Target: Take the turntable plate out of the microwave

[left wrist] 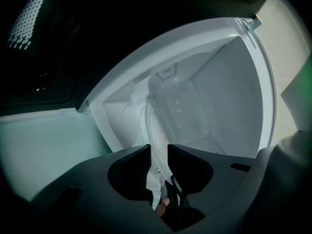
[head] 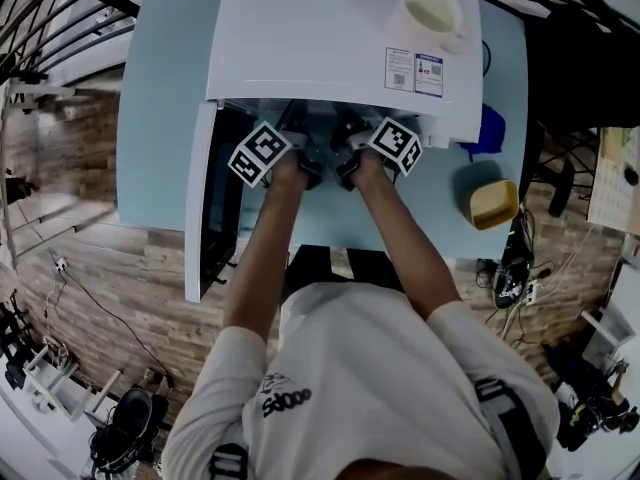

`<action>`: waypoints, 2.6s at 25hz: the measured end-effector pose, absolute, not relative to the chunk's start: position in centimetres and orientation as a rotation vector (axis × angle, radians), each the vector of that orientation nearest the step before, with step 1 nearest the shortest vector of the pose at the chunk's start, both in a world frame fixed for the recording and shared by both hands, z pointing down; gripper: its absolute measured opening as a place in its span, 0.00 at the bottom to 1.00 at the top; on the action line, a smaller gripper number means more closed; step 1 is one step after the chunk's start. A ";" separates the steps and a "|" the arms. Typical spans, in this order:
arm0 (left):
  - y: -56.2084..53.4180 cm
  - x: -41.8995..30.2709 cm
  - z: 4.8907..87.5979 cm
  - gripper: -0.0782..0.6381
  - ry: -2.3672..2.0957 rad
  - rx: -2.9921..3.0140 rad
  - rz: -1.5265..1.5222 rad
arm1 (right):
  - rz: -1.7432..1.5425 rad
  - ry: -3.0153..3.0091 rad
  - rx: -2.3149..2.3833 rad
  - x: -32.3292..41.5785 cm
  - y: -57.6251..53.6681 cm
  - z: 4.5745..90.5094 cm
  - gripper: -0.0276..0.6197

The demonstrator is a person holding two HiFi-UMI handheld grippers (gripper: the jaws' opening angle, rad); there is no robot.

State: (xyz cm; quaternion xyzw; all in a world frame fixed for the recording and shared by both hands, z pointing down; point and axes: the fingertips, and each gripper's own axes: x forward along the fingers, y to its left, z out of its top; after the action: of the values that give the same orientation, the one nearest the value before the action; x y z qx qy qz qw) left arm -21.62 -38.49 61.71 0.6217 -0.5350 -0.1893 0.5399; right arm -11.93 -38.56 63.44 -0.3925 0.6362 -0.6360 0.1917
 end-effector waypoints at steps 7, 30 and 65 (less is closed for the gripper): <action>-37.8 -20.9 61.8 0.24 -1.202 1.492 -0.504 | -1.754 1.722 -1.003 -11.6 -37.7 62.6 0.08; -35.3 -20.2 62.0 0.20 -1.060 1.422 -0.669 | -1.767 1.756 -0.853 -11.9 -33.6 61.3 0.09; -30.3 -19.5 62.6 0.16 -0.855 1.337 -0.800 | -1.634 1.946 -1.010 -9.6 -27.3 62.0 0.17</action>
State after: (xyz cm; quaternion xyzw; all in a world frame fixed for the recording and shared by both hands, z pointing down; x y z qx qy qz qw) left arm -19.55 -30.32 62.58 0.5838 -0.3734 -0.3496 0.6306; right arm -9.58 -27.29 62.03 -0.3616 0.6971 -0.5853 0.2020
